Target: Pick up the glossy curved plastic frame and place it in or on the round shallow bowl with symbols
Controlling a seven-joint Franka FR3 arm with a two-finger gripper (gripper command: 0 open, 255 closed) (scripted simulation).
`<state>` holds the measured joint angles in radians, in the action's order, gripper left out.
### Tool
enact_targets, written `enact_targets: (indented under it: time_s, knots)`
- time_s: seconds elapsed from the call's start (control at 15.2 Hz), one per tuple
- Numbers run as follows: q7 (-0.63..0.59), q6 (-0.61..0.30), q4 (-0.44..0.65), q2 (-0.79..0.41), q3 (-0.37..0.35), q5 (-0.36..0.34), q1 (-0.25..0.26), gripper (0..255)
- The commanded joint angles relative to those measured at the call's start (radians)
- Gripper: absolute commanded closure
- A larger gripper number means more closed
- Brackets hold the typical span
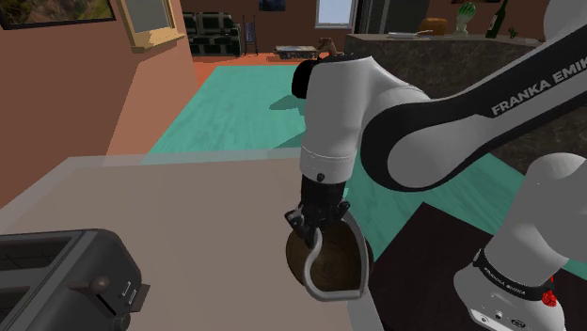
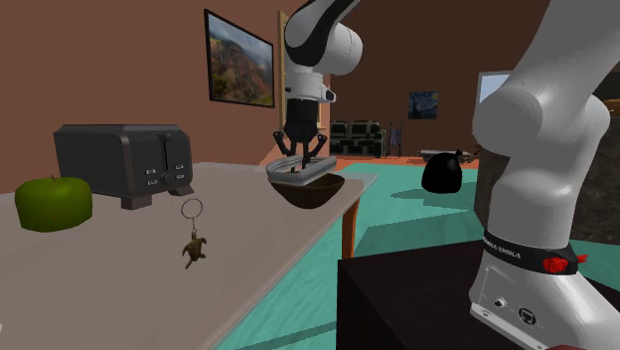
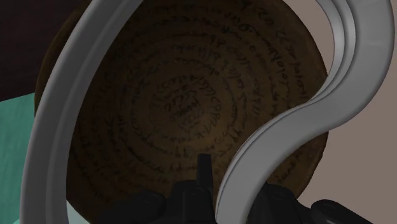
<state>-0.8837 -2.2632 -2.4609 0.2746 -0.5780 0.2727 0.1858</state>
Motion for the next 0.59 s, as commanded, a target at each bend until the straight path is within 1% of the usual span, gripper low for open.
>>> enact_targets:
  time_s: [0.0, 0.4, 0.46, 0.53]
  knots:
    - [-0.001, -0.016, -0.010, -0.005, -0.003, 0.000, 0.000, 255]
    - [-0.001, -0.016, -0.010, -0.005, -0.003, 0.000, 0.000, 255]
    - [-0.001, -0.016, -0.010, -0.005, -0.003, 0.000, 0.000, 0]
    - [-0.001, -0.016, -0.010, -0.005, -0.003, 0.000, 0.000, 0]
